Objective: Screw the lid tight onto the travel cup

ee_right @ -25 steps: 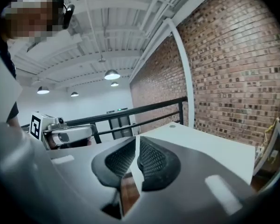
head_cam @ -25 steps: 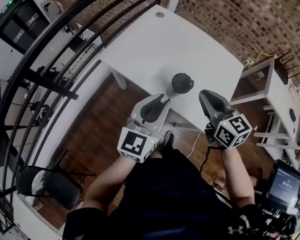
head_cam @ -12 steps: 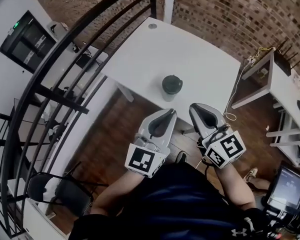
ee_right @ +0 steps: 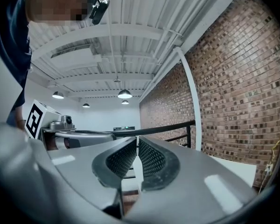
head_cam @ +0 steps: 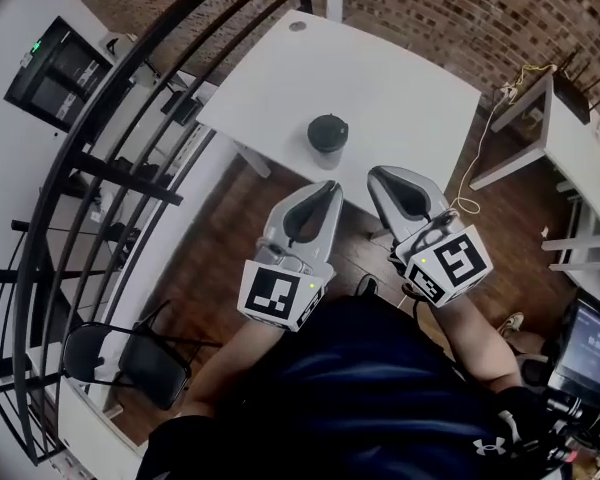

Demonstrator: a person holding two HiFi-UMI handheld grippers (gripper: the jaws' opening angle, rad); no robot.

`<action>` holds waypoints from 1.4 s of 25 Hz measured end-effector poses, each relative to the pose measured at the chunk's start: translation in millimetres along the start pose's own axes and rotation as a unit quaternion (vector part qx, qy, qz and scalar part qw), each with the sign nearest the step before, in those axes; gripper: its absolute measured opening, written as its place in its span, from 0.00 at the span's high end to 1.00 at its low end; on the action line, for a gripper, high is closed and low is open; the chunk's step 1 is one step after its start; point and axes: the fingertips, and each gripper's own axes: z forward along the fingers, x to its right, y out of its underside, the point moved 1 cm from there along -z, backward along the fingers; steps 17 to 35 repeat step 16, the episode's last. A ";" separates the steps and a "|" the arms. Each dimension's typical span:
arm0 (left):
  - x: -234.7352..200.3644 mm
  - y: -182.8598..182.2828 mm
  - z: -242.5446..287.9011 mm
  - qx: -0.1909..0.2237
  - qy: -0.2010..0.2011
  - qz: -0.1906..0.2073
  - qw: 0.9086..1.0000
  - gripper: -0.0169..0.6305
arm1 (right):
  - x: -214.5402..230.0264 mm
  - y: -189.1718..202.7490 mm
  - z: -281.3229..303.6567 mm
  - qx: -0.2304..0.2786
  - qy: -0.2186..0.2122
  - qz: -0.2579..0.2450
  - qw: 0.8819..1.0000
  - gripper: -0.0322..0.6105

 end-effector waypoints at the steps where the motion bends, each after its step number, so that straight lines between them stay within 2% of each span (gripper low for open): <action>1: 1.6 -0.8 0.0 0.000 -0.002 0.000 1.000 0.94 | -0.3 0.5 -1.1 0.000 -0.001 -0.002 1.000 0.91; 35: 8.1 2.0 3.8 0.001 0.004 -0.006 1.000 0.94 | 1.0 -1.4 -8.1 -0.002 0.007 -0.012 1.000 0.91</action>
